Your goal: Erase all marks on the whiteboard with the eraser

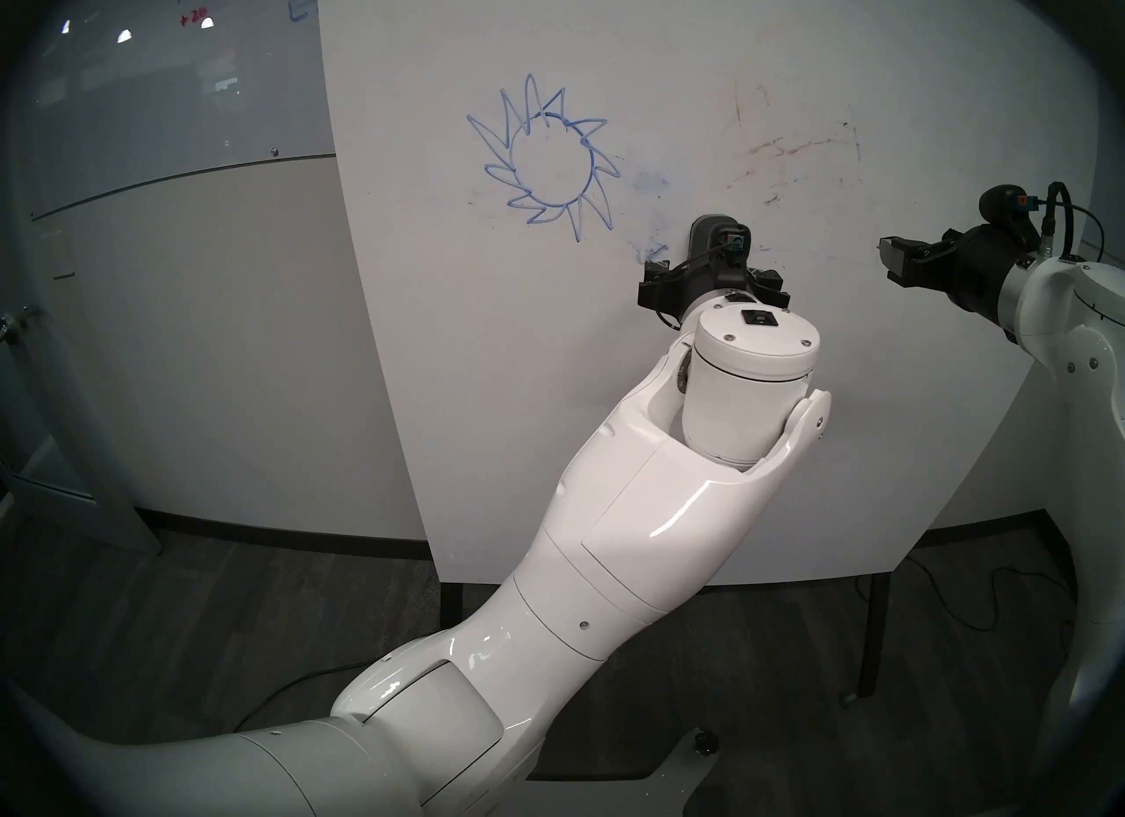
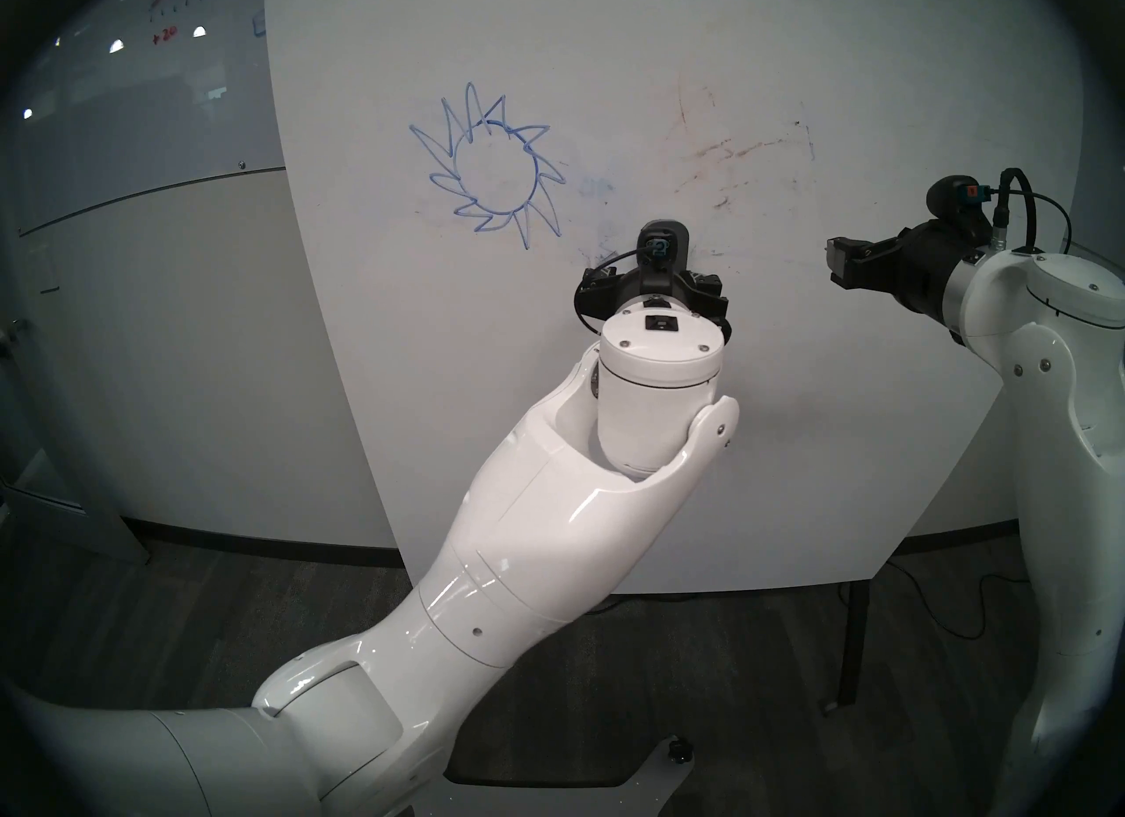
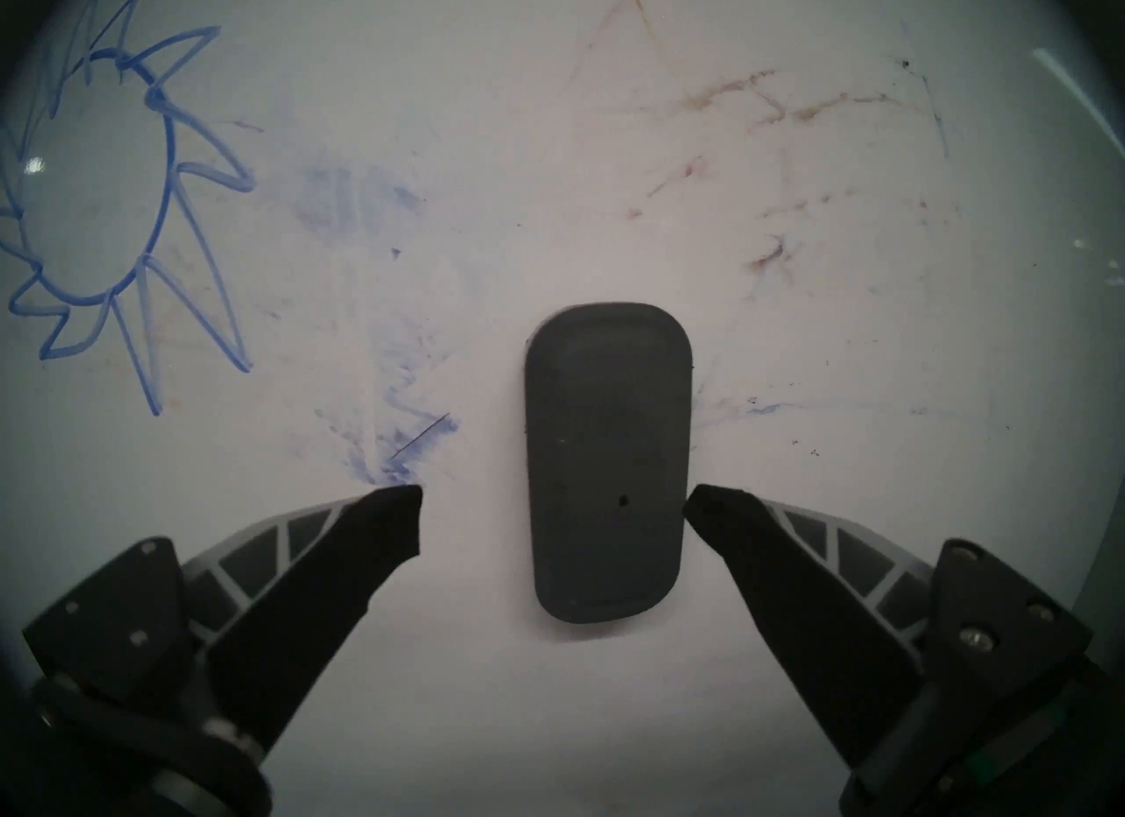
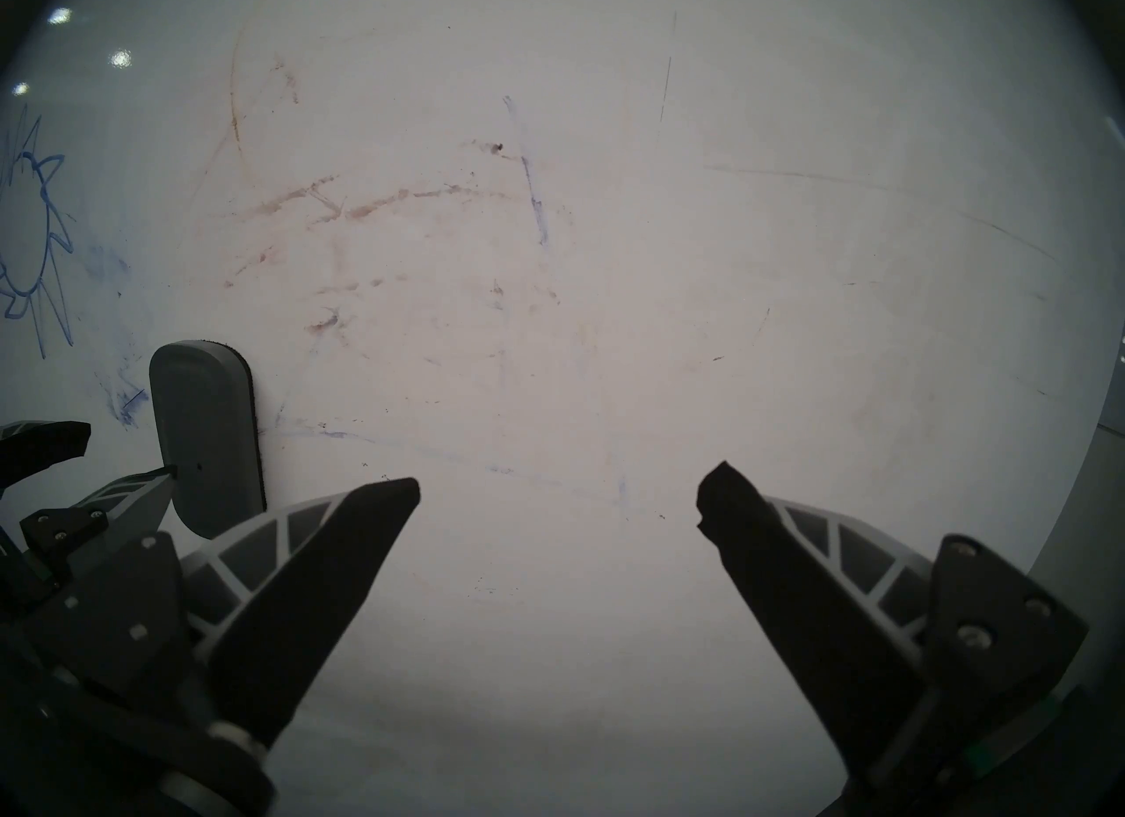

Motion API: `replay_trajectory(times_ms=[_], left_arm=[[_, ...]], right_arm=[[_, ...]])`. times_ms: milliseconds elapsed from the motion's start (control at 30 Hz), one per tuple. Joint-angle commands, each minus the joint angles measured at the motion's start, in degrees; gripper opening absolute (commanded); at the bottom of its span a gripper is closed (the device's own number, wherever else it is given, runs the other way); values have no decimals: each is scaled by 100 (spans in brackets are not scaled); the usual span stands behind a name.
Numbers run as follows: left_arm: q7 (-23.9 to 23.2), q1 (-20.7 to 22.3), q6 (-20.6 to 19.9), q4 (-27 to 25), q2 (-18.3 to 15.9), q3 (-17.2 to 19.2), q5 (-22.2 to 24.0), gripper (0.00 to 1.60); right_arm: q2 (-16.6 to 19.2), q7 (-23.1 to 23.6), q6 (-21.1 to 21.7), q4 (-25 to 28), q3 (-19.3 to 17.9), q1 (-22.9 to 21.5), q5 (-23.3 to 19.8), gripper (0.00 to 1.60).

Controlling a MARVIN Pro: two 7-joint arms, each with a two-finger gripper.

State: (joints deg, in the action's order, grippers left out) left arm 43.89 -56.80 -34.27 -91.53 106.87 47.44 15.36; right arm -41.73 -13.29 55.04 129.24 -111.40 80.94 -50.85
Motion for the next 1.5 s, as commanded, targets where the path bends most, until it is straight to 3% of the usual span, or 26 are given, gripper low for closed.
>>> replay_trajectory(times_ms=[0, 600, 1467], left_arm=[[119, 292, 142, 131, 303, 9, -65, 160], [700, 518, 397, 635, 545, -4, -137, 160], [732, 650, 533, 1145, 648, 148, -62, 160]], right_arm=[[30, 10, -29, 24, -13, -39, 13, 160], [33, 9, -31, 24, -13, -37, 10, 160], [37, 10, -36, 23, -13, -35, 9, 160]])
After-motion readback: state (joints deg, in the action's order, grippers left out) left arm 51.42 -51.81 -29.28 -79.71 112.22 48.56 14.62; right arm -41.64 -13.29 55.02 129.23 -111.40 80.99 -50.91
